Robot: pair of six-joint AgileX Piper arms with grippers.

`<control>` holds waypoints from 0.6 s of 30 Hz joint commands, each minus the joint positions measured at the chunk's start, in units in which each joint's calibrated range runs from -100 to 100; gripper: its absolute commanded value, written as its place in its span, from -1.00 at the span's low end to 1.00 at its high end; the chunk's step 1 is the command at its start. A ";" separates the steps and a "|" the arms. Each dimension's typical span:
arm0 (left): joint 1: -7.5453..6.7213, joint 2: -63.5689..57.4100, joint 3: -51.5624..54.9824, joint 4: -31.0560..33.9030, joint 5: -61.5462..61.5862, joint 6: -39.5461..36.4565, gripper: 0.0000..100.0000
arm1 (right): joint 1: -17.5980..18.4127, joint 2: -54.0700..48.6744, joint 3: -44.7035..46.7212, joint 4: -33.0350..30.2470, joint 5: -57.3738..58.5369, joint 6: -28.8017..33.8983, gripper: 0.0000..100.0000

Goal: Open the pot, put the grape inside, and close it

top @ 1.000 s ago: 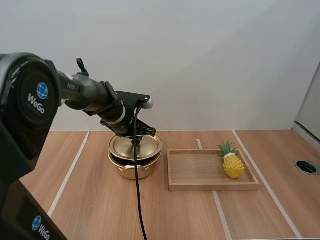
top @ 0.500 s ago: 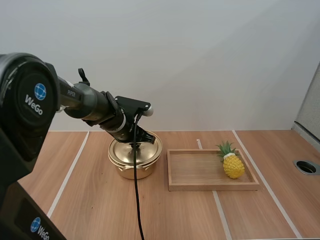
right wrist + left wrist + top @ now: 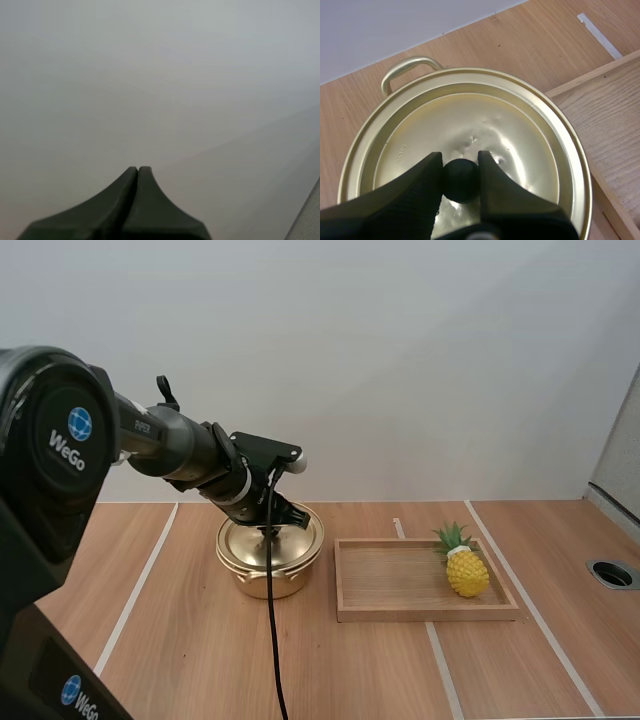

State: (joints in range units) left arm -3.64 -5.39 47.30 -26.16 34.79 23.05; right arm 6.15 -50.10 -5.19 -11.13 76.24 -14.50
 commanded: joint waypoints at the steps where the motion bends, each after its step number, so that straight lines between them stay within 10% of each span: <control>1: 0.09 0.87 1.88 3.24 8.42 0.71 -1.00 | -0.21 -0.75 0.29 -0.39 -0.34 0.02 -1.00; 18: 0.09 0.89 1.88 3.24 16.03 0.71 -1.00 | -0.21 -0.75 0.29 -0.39 -0.34 0.02 -1.00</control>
State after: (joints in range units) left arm -3.64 -5.70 47.30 -25.54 38.42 23.24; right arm 6.15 -50.10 -5.19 -11.13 76.24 -14.50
